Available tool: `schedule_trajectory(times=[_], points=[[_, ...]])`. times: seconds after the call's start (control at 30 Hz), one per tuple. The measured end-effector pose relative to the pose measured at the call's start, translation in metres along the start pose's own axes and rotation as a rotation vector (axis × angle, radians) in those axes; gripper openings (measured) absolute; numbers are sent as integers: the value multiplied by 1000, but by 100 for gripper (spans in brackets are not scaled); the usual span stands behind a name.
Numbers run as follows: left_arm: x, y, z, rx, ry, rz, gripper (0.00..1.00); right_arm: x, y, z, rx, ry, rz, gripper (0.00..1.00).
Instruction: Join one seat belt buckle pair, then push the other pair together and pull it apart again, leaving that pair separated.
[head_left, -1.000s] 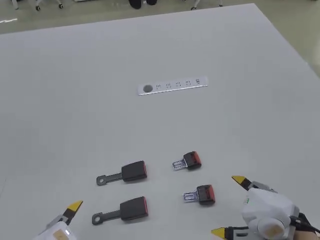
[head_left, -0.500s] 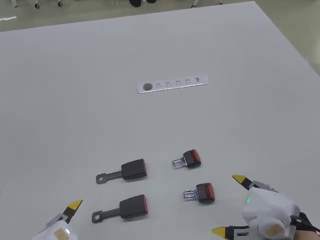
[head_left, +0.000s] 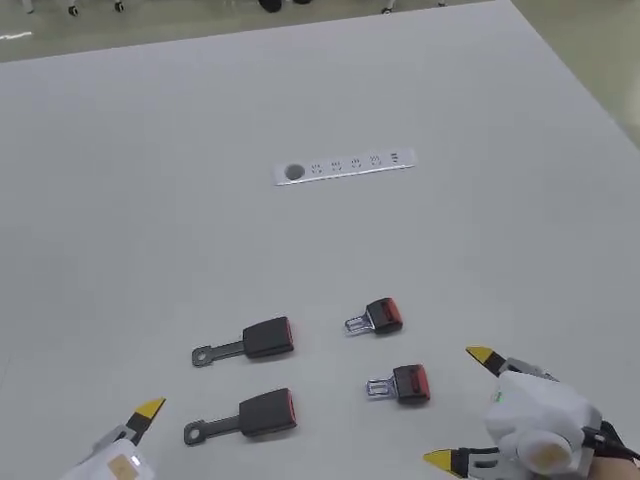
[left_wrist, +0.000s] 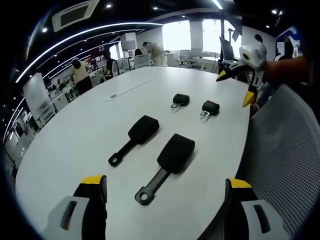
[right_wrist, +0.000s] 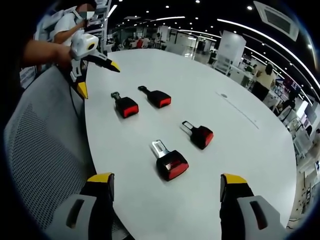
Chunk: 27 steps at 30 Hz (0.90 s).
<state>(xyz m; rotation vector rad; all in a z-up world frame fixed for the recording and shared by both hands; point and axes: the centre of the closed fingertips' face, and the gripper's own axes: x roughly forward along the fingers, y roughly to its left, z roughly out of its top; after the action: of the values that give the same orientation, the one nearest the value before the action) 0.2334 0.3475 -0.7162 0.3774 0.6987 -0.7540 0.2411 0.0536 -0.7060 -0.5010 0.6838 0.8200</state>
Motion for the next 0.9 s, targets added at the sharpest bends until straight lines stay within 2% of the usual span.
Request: schedule_trajectory(times=[0.37,0.47,0.53,0.6,0.8,0.9], points=[[4,-4,-1,18,14,-27,99,2,-2,0,-37,19,11,89],[3,-5,5,21,9,-39,98,3,-2,1,-49,24,13,88],[3,-6,9,23,8,-41,98,4,0,-1,-49,49,37,82],[4,-7,11,29,13,-44,97,6,0,0,-66,50,34,83],[10,-9,12,58,30,-58,97,9,2,4,-90,53,49,81],[13,-10,9,74,45,-70,97,11,2,3,-110,60,60,79]])
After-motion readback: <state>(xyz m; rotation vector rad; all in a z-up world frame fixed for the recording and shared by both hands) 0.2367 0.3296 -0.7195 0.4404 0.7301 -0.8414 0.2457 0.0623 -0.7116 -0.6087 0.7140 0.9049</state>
